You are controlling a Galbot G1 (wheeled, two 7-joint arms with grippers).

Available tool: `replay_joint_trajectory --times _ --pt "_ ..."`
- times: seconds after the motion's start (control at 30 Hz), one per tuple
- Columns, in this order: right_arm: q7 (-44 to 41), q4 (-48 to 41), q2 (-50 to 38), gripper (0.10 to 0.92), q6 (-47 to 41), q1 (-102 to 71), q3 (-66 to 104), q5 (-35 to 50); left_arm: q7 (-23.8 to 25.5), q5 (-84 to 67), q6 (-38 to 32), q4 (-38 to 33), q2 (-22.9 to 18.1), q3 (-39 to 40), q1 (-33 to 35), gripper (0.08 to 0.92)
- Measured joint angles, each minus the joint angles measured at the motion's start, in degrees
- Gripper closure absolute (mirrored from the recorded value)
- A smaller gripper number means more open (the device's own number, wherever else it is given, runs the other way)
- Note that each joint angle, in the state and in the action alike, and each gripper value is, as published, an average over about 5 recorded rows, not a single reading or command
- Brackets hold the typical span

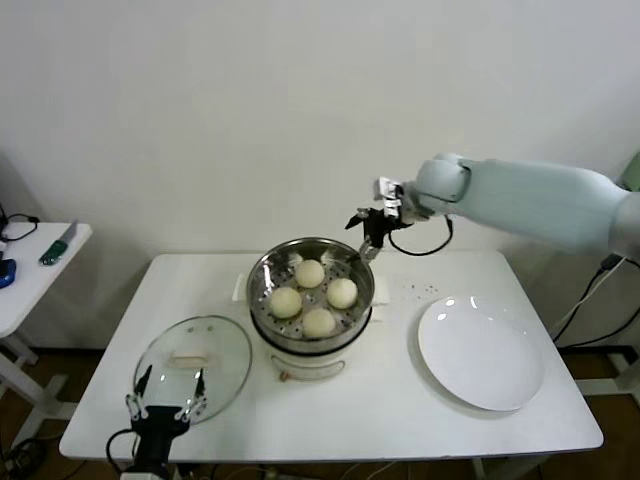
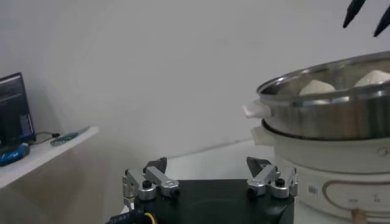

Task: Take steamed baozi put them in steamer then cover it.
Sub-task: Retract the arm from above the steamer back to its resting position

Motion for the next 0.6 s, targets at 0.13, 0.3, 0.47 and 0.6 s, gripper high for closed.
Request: replay_joint_trajectory --times 0.13,0.3,0.47,0.6 --pt "6.8 4.0 -6.8 0.203 3.6 -7.6 9.3 -1.0 -0.1 1.2 -0.2 -0.5 -0.4 0.4 -0.5 0.177" --pt "14.0 8.7 -13.7 0.203 7.7 -20.9 23.7 -3.1 -0.6 3.0 -0.3 -1.4 -1.1 0.2 -1.3 0.177" --pt "19.5 13.0 -17.7 0.203 10.3 -36.5 39.6 -5.9 -0.7 5.1 0.2 -2.2 -1.3 0.0 -2.4 0.177" --pt "22.0 15.9 -18.8 0.203 11.3 -50.3 53.9 -8.6 -0.8 7.5 1.1 -2.5 -1.4 -0.2 -3.0 0.177"
